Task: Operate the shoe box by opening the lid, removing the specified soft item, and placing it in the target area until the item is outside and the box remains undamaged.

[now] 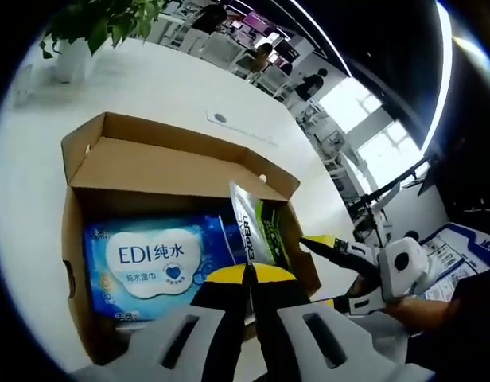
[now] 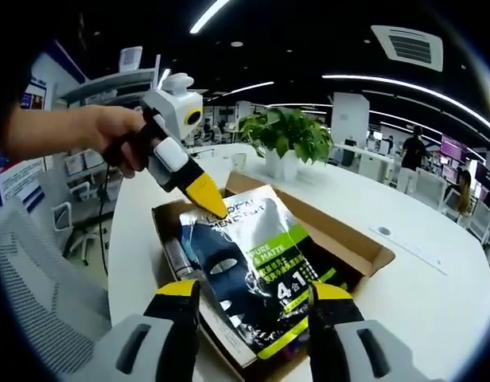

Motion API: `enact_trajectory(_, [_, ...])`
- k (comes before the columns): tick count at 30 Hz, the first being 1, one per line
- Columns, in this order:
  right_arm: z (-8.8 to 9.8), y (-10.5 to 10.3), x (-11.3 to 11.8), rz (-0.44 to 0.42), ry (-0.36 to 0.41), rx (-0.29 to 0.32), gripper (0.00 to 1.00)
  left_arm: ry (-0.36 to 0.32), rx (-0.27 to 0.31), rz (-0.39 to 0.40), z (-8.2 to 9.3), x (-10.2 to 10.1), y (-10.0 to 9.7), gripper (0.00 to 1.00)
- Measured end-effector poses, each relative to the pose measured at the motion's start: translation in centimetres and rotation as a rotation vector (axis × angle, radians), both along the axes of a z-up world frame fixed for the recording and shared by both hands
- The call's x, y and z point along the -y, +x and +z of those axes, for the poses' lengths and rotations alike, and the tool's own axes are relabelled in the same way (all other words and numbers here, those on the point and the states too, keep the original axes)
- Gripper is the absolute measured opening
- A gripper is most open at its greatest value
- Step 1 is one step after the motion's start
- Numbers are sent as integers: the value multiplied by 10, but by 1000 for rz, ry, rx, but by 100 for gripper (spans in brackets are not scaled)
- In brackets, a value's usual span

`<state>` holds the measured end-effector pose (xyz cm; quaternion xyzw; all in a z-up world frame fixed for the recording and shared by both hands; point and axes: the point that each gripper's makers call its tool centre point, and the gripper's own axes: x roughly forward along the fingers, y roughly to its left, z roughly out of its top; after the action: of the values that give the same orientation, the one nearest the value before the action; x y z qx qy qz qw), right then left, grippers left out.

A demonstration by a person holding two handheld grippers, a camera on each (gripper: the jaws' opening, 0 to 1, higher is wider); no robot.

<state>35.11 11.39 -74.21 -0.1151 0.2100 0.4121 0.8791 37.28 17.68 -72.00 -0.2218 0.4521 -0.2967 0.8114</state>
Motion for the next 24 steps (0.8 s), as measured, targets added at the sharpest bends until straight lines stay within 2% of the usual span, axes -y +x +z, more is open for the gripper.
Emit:
enact_trajectory(10, [-5,2,-10,-7,-8,15,46,-8,-26,8,6,6,0,0])
enact_trajectory(17, [-11,2,-13,2,-37,23,39,-27,-23,1,13,12,0,0])
enact_trajectory(24, [-10,4,-15,11,-67,61,32,-20,-7,-7,16,14,1,0])
